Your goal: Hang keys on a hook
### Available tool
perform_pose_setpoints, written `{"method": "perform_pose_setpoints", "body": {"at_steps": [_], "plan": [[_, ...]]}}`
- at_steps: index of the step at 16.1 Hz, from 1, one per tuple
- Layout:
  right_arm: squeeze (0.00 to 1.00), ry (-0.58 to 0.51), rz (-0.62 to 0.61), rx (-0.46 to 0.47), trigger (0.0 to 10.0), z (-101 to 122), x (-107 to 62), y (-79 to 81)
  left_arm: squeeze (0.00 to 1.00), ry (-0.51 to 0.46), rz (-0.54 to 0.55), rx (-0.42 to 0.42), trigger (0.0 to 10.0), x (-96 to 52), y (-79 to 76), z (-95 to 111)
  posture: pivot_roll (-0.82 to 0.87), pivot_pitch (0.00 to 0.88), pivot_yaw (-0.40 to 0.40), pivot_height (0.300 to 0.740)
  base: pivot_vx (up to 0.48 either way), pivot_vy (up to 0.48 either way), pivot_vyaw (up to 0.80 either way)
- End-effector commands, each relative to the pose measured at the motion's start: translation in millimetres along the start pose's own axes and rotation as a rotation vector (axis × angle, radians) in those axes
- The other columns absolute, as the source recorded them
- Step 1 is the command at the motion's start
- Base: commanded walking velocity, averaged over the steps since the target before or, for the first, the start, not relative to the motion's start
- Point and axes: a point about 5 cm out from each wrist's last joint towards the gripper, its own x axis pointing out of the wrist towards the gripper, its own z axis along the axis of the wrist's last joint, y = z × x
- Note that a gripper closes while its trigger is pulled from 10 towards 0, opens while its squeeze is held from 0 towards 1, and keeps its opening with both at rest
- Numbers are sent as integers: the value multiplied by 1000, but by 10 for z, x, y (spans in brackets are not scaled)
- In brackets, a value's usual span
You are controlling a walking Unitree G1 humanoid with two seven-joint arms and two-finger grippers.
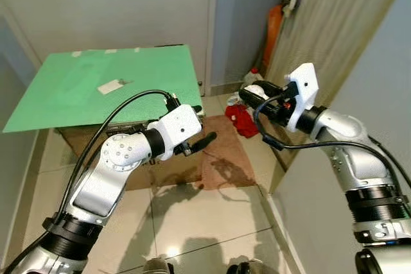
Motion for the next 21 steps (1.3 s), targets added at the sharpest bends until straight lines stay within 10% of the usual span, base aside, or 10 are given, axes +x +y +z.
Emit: {"method": "perform_pose_setpoints", "body": {"at_steps": [1,21], "plan": [[0,-31,29,-40,10000,159,27,14,0,-13,23,43,10000,-4,56,65,67,0,-26,698,0,0,0],[0,-63,159,15,10000,254,-72,481,0,-45,151,79,10000,208,278,27,42,0,-6,698,0,0,0]]}}
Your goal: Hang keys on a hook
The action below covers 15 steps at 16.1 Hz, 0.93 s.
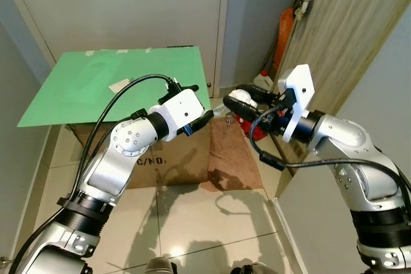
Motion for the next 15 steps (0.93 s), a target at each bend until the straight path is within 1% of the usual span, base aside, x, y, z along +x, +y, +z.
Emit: {"method": "perform_pose_setpoints", "body": {"at_steps": [1,3,4,6,7,8,9,10,11,12,13,14,15], "plan": [[0,-12,9,2,10000,29,8,38,0,-17,20,-1,10000,14,53,29,42,0,-6,698,0,0,0],[0,-15,-15,12,10000,11,20,34,0,-10,21,-9,10000,10,39,8,45,0,-7,698,0,0,0],[0,-8,-81,1,10000,-17,38,-8,0,-15,24,-28,10000,-3,34,11,45,0,-7,698,0,0,0],[0,58,-238,-5,10000,-160,51,-154,0,-33,42,-100,10000,-43,35,27,45,0,-5,698,0,0,0],[0,65,-253,-5,10000,-182,45,-164,0,-34,47,-110,10000,-55,30,26,47,0,-4,698,0,0,0],[0,109,-321,-6,10000,-275,28,-213,0,-45,80,-168,10000,-103,15,24,46,0,-3,698,0,0,0],[0,123,-359,23,10000,-356,16,-223,0,-55,112,-238,10000,-149,-10,27,46,0,-1,698,0,0,-700],[0,126,-362,37,10000,-392,14,-204,0,-62,126,-275,10000,-167,-28,30,48,0,-1,698,0,0,-656],[0,122,-362,54,10000,-429,22,-167,0,-74,150,-344,10000,-190,-49,38,48,0,1,698,0,0,-631],[0,134,-383,69,10000,-521,38,-114,0,-99,184,-432,10000,-208,-86,79,51,0,-1,698,0,0,-594],[0,133,-388,72,10000,-542,48,-98,0,-101,195,-452,10000,-216,-93,85,53,0,-2,698,0,0,-587],[0,130,-409,80,10000,-591,71,-77,0,-109,203,-504,10000,-233,-124,110,53,0,-2,698,0,0,-587],[0,133,-417,84,10000,-614,72,-71,0,-111,199,-507,10000,-236,-141,121,56,0,-3,698,0,0,-587]]}}
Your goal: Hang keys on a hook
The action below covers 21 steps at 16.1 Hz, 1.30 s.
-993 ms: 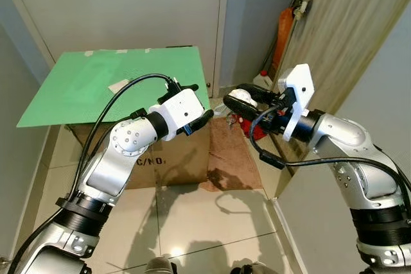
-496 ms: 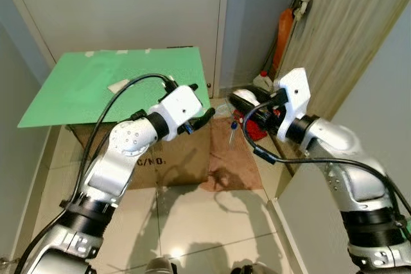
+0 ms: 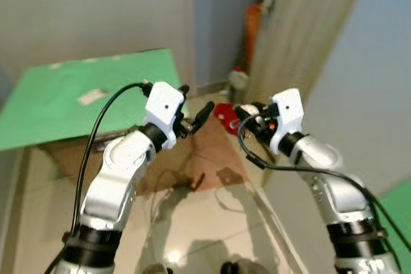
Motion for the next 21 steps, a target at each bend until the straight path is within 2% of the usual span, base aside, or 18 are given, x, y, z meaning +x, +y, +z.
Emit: {"method": "perform_pose_setpoints", "body": {"at_steps": [1,6,12,15,18,19,20,21], "plan": [[0,2,-9,-11,10000,-35,1,21,0,-1,12,-2,10000,-32,20,29,56,0,-3,698,0,0,-587],[0,13,-39,-5,10000,-119,-21,-19,0,15,2,-47,10000,-36,-82,31,56,0,-1,698,0,0,-586],[0,11,-44,-9,10000,-135,-5,-27,0,15,-17,-47,10000,-43,-79,55,54,0,0,698,0,394,-584],[0,-28,-40,-23,10000,-80,-4,-7,0,23,-16,-45,10000,-55,-91,41,52,0,0,698,0,0,-183],[0,-158,-66,-70,9843,166,-6,-40,0,23,-18,-50,10000,-61,-84,38,51,0,0,698,0,0,0],[0,-166,-74,-72,863,188,-1,-48,0,23,-19,-50,10000,-62,-85,39,51,0,0,698,0,0,0],[0,-167,-78,-71,1686,185,5,-44,0,21,-22,-52,10000,-64,-96,42,49,0,-2,698,0,0,0],[0,-160,-80,-67,8392,172,11,-38,0,21,-23,-52,10000,-64,-100,42,49,0,-2,698,0,0,0]]}}
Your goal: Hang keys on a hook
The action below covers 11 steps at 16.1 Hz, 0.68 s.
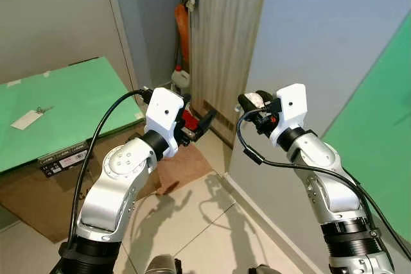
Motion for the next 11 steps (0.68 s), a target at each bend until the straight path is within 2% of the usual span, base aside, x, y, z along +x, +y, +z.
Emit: {"method": "perform_pose_setpoints", "body": {"at_steps": [1,4,7,11], "plan": [[0,-23,-6,10,10000,40,-11,-4,0,-6,-12,0,10000,-2,-27,22,49,0,-2,698,0,0,0],[0,-46,-21,44,10000,50,-11,7,0,0,-18,2,10000,-6,-41,12,50,0,0,716,0,0,0],[0,-70,-28,36,10000,84,-8,13,0,3,-32,5,10000,1,-58,10,49,0,6,739,0,0,0],[0,-113,-43,33,10000,198,3,-33,0,18,-57,12,10000,0,-69,-7,47,0,7,740,0,0,0]]}}
